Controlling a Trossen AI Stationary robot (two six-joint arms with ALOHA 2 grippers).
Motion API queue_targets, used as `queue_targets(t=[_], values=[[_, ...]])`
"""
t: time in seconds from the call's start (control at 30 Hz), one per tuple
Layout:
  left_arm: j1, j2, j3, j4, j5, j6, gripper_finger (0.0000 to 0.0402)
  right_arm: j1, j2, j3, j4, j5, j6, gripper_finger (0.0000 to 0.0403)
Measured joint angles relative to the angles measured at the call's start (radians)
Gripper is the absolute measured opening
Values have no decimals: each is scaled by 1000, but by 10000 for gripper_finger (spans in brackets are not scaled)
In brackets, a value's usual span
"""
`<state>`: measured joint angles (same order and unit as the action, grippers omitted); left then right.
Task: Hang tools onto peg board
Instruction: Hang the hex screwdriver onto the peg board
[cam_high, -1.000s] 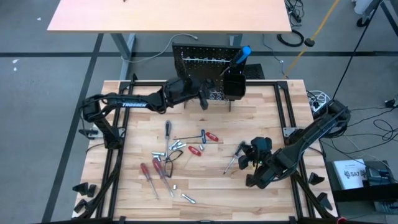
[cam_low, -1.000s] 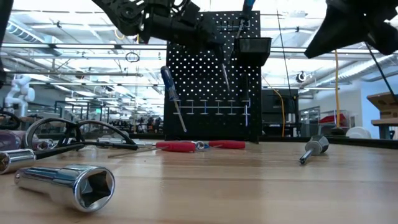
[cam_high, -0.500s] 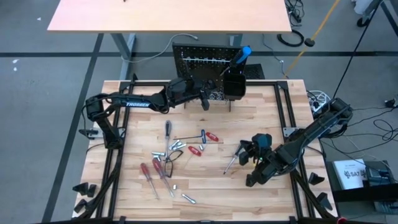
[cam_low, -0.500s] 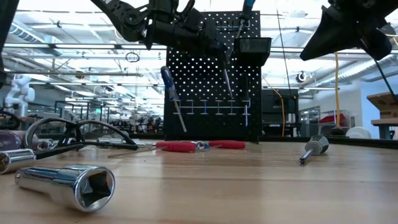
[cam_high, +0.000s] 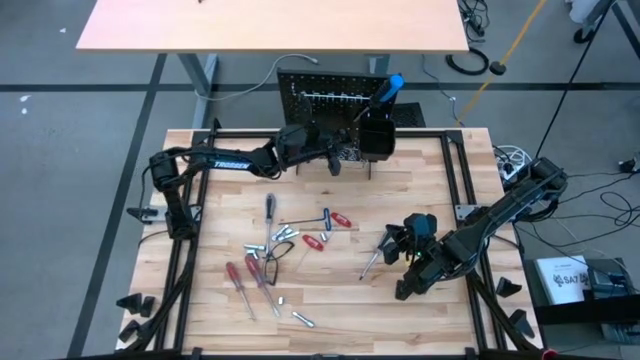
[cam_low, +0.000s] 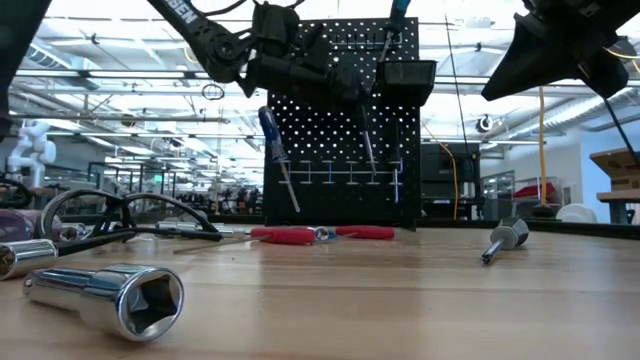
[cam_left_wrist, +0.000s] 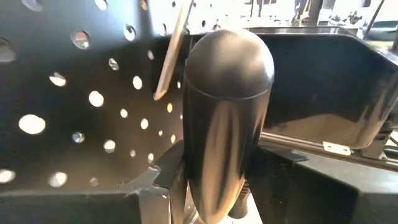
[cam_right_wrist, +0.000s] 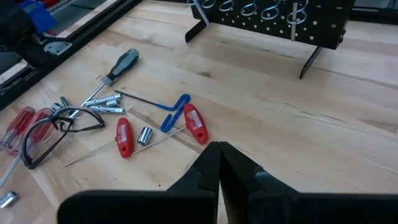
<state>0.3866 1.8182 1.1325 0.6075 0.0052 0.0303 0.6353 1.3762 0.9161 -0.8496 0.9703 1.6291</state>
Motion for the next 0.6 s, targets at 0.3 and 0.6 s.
queue_targets(t=[0.3,0.6], values=[[-1,63,112,-131,6,2,131,-2,0,0,0,-2,0,0],[-1,58,157,-230,-2,12,131,-2,0,0,-13,-4,-7,0]])
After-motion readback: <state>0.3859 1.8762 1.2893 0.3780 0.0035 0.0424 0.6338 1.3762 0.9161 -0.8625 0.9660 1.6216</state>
